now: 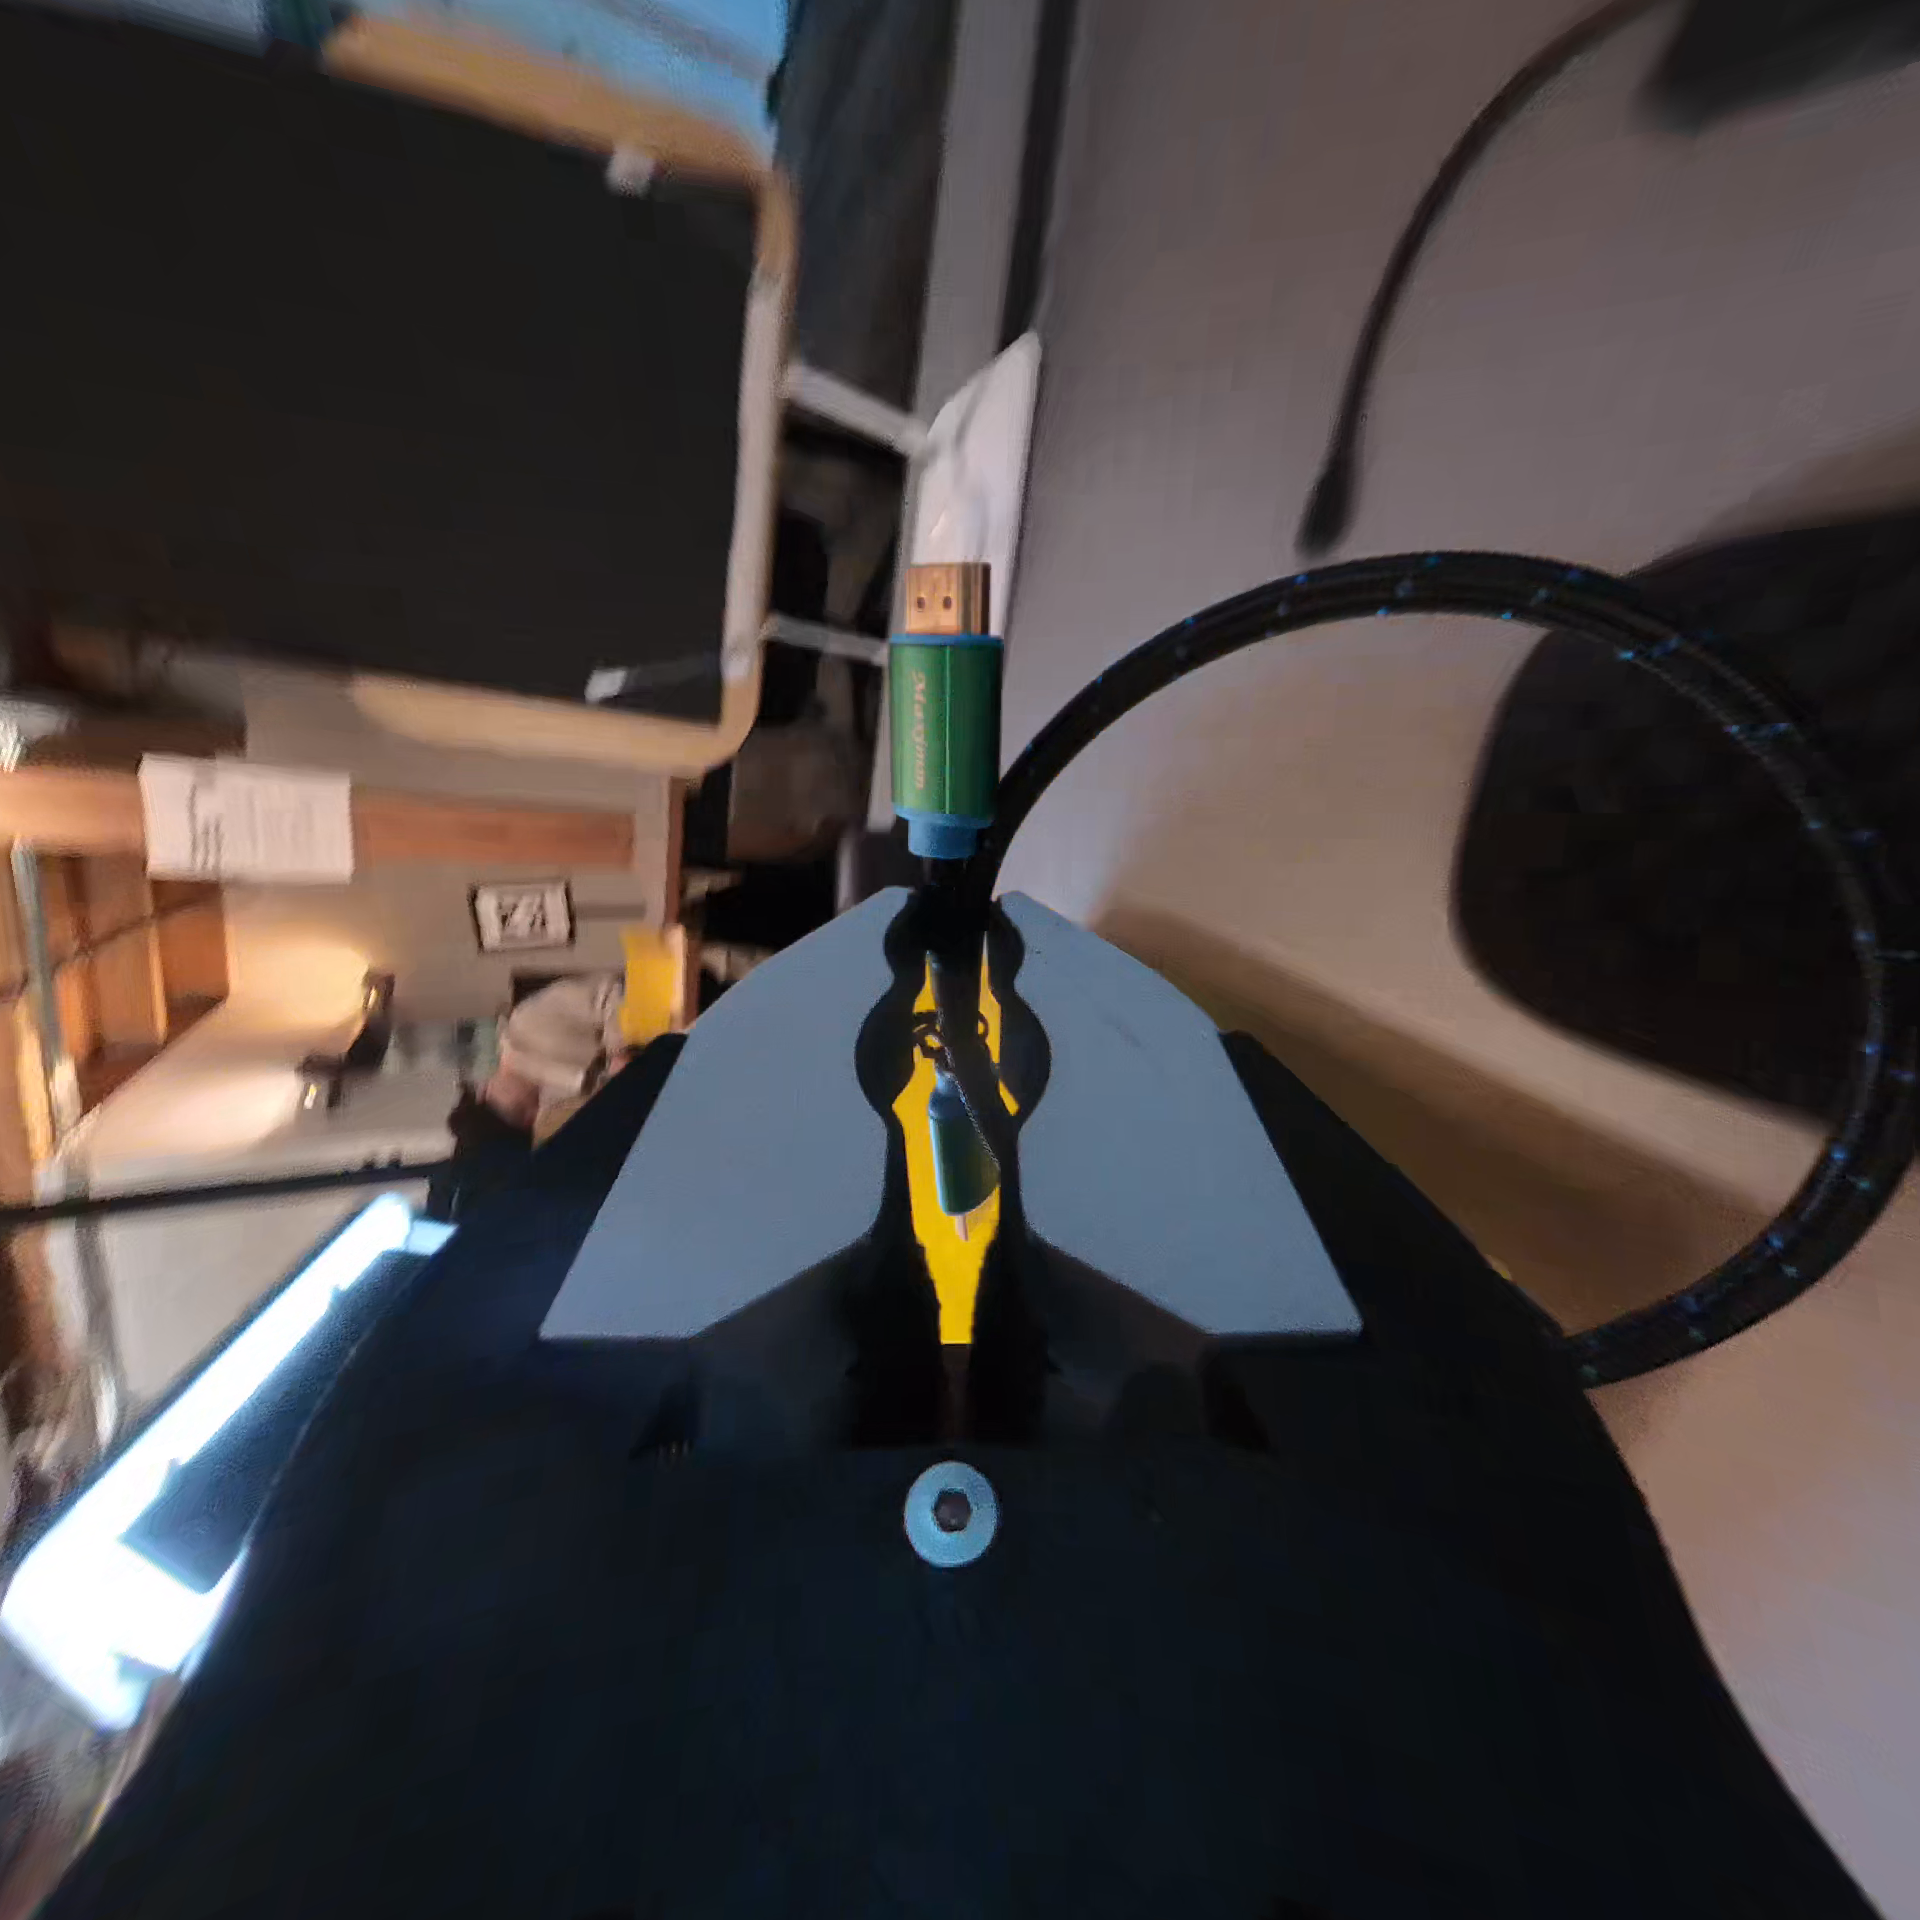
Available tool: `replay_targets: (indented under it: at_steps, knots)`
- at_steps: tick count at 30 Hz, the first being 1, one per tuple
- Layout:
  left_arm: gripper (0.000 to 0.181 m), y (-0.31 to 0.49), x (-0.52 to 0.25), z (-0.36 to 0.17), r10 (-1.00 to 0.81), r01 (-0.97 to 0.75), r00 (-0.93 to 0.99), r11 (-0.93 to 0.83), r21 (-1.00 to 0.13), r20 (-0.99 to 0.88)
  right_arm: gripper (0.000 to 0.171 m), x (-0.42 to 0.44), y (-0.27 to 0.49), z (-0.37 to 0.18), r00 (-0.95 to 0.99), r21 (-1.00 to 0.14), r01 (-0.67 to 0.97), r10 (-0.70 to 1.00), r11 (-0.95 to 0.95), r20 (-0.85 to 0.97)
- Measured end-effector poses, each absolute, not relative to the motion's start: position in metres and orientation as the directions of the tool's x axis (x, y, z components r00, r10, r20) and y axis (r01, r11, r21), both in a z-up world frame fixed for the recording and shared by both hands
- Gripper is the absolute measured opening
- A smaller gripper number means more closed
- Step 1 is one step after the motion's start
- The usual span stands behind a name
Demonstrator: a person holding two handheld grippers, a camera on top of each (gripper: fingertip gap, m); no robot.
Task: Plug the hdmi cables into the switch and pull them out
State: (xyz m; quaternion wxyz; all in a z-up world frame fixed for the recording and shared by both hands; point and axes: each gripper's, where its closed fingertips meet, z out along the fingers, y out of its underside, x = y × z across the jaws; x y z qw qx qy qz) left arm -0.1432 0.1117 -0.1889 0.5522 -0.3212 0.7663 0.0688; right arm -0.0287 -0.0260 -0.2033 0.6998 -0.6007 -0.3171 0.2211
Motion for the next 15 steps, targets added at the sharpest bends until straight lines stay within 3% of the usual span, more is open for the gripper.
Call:
replay_targets:
  at_steps: [3,7,9,15]
  knots:
    - [0.010,0.070,-0.104,-0.221,-0.408,-0.487,-0.261,0.838,-0.246,-0.875,0.043,-0.052,-0.018,-0.177,0.698,-0.966,0.044,0.684,0.254,0.211]
    - [0.010,0.047,-0.077,-0.243,-0.454,-0.425,-0.274,0.848,-0.317,-0.848,0.043,-0.070,0.006,-0.193,0.714,-0.968,0.181,0.654,0.176,0.252]
    - [0.010,0.041,-0.073,-0.244,-0.467,-0.406,-0.275,0.849,-0.339,-0.840,0.039,-0.072,0.015,-0.212,0.698,-0.954,0.279,0.659,0.110,0.280]
    - [0.007,0.042,-0.074,-0.244,-0.486,-0.423,-0.256,0.834,-0.355,-0.836,0.024,-0.085,0.018,-0.226,0.661,-0.935,0.339,0.681,0.103,0.315]
